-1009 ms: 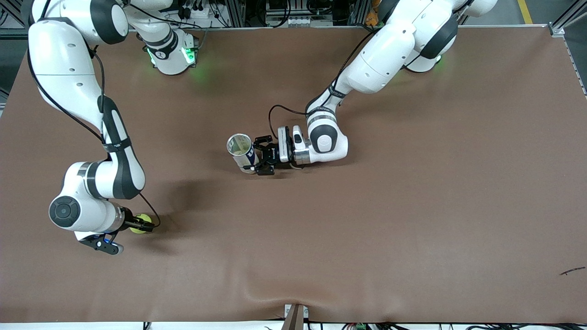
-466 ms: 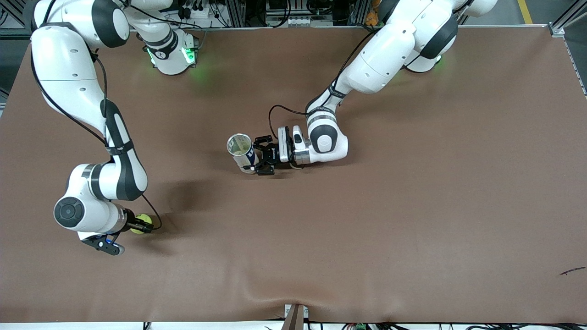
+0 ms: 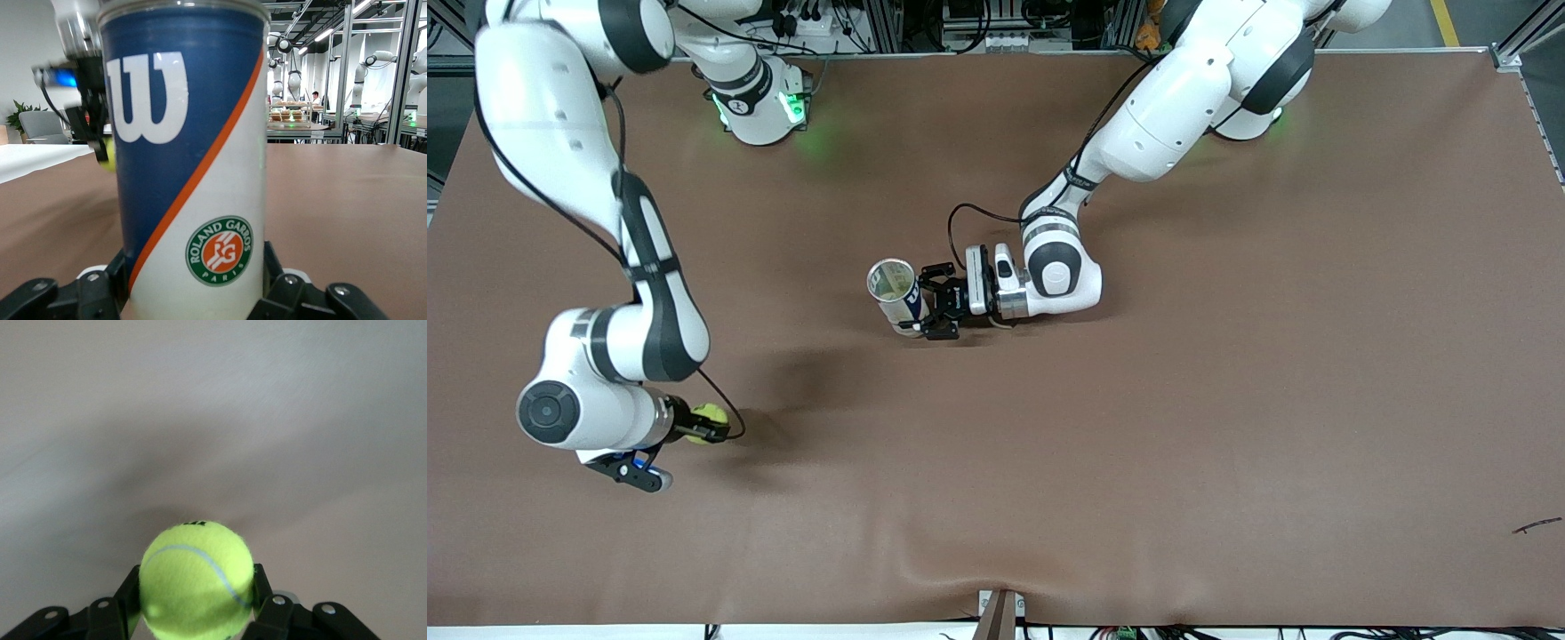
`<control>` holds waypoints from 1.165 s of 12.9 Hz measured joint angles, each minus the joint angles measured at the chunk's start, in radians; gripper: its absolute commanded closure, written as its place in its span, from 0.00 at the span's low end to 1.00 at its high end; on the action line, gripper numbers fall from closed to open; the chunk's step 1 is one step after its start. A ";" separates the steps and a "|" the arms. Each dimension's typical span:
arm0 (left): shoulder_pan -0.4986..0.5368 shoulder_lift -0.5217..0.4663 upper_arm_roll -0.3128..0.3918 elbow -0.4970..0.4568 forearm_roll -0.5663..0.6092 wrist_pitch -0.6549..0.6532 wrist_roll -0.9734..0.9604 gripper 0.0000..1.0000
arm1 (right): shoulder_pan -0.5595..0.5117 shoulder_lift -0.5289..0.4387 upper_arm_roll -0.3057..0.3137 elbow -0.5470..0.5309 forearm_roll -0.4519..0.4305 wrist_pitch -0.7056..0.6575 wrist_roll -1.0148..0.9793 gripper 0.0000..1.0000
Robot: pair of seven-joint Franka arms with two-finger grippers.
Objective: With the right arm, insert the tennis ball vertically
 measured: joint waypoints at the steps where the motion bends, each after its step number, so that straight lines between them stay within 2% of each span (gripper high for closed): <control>1: 0.000 0.001 0.000 0.000 -0.001 0.000 0.000 0.24 | 0.004 -0.057 0.053 0.003 0.000 -0.073 0.055 0.43; 3: 0.000 0.002 0.000 0.000 -0.002 0.000 0.000 0.24 | 0.031 -0.156 0.160 0.003 0.000 -0.187 0.205 0.43; 5: 0.000 0.003 0.000 0.000 -0.003 0.000 0.000 0.24 | 0.092 -0.218 0.219 -0.001 0.000 -0.270 0.346 0.43; 7: 0.000 0.003 0.000 0.001 -0.003 -0.001 0.000 0.24 | 0.172 -0.252 0.236 -0.013 0.000 -0.331 0.478 0.43; 10: -0.001 0.003 0.000 0.001 -0.003 -0.001 0.001 0.24 | 0.272 -0.259 0.239 -0.055 -0.001 -0.340 0.624 0.43; 15: -0.001 0.004 0.000 0.001 -0.003 -0.001 0.001 0.24 | 0.311 -0.254 0.239 -0.125 -0.001 -0.314 0.702 0.43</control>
